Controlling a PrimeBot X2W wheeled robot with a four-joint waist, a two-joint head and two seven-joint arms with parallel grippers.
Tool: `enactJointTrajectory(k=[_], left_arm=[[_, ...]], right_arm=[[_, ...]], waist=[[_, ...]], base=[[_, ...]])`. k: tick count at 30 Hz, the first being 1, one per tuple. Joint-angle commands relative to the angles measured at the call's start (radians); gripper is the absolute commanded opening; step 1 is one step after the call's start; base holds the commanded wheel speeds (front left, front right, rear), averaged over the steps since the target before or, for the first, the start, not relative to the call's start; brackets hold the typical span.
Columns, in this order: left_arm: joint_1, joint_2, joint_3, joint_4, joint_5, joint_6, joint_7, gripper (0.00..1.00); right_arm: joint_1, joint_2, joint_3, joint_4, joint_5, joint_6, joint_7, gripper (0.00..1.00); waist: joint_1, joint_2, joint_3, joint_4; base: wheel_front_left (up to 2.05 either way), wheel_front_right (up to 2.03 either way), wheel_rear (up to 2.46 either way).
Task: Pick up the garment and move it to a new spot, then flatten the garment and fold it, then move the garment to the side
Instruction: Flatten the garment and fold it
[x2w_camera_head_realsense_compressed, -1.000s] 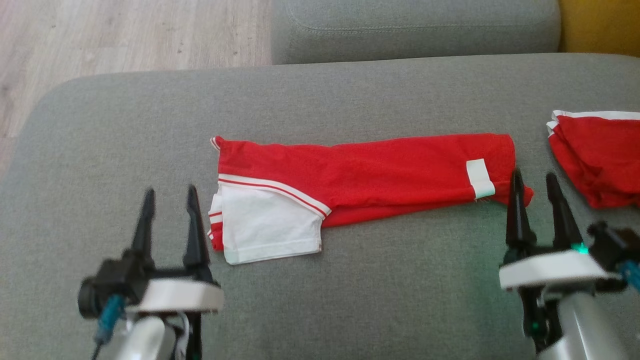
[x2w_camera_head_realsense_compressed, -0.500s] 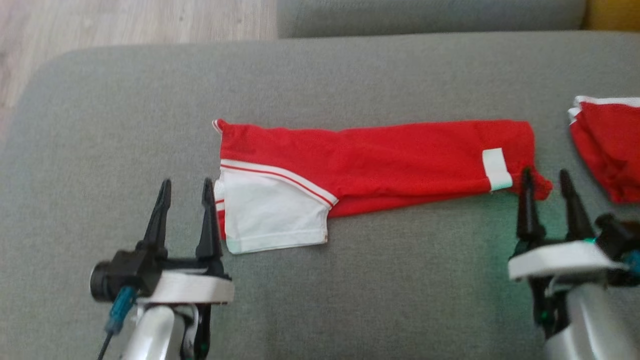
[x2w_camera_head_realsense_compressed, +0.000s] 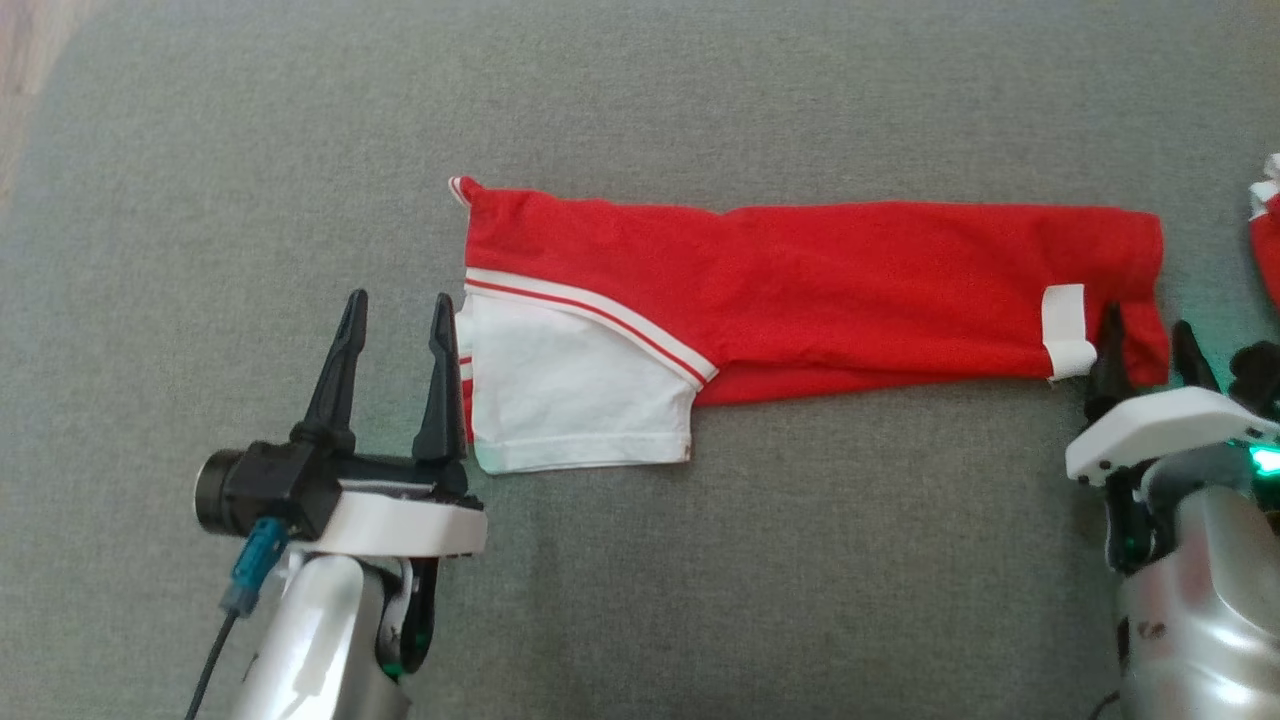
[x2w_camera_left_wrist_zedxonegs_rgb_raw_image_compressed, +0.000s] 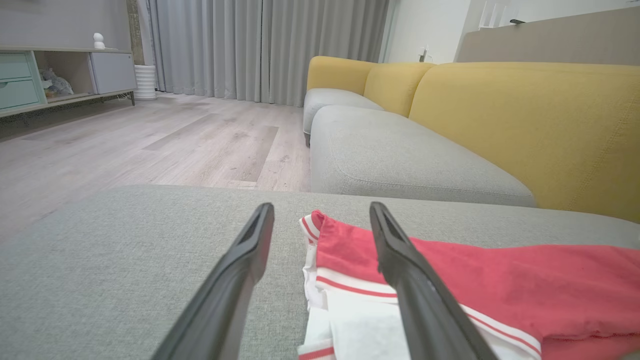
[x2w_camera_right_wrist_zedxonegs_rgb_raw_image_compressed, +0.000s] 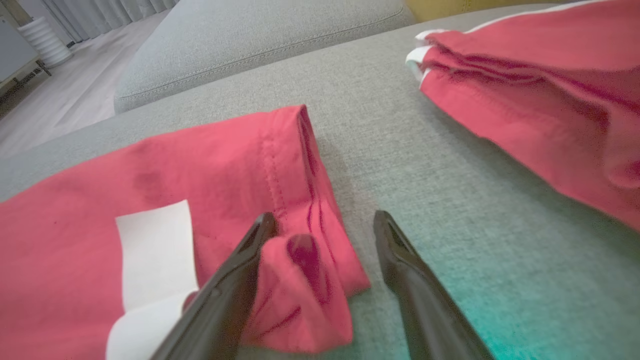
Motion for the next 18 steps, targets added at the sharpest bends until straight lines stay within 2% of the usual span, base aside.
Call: enactJointTrajectory(k=[1,4,5,6,7,13,18], left_arm=[[-0.032,0.003,0.034,-0.025,0.008,0.000,-0.006,1.00],[-0.040,0.002,0.036,-0.022,0.010,-0.002,-0.006,1.00],[-0.042,0.002,0.037,-0.022,0.011,-0.002,-0.006,1.00],[-0.043,0.002,0.038,-0.021,0.012,-0.002,-0.006,1.00],[-0.044,0.002,0.040,-0.020,0.011,-0.001,-0.006,1.00],[-0.037,0.001,0.042,-0.020,0.012,0.002,-0.006,1.00],[-0.021,0.001,0.037,-0.020,0.010,0.001,-0.006,1.00]], right_arm=[[-0.037,-0.003,0.017,-0.005,-0.016,-0.001,0.001,1.00],[-0.057,-0.003,0.013,0.047,-0.037,-0.001,0.004,1.00],[-0.062,-0.003,0.015,0.063,-0.042,-0.001,0.003,0.89],[-0.066,-0.003,0.016,0.076,-0.045,-0.001,0.000,0.32],[-0.070,-0.003,0.018,0.086,-0.049,-0.001,-0.008,0.00],[-0.077,-0.013,0.013,0.117,-0.065,-0.001,-0.048,0.00],[-0.068,-0.064,-0.014,0.117,-0.072,-0.001,-0.071,0.00]], waist=[[-0.0002,0.0000,0.008,0.007],[-0.0002,0.0000,0.010,0.010],[-0.0002,0.0000,0.009,0.011],[-0.0002,0.0000,0.007,0.010],[-0.0002,0.0000,0.003,0.009],[-0.0002,0.0000,-0.027,-0.007],[-0.0002,0.0000,-0.070,-0.028]], base=[[0.00,0.00,0.00],[0.00,0.00,0.00],[0.00,0.00,0.00],[0.00,0.00,0.00],[0.00,0.00,0.00],[0.00,0.00,0.00],[0.00,0.00,0.00]])
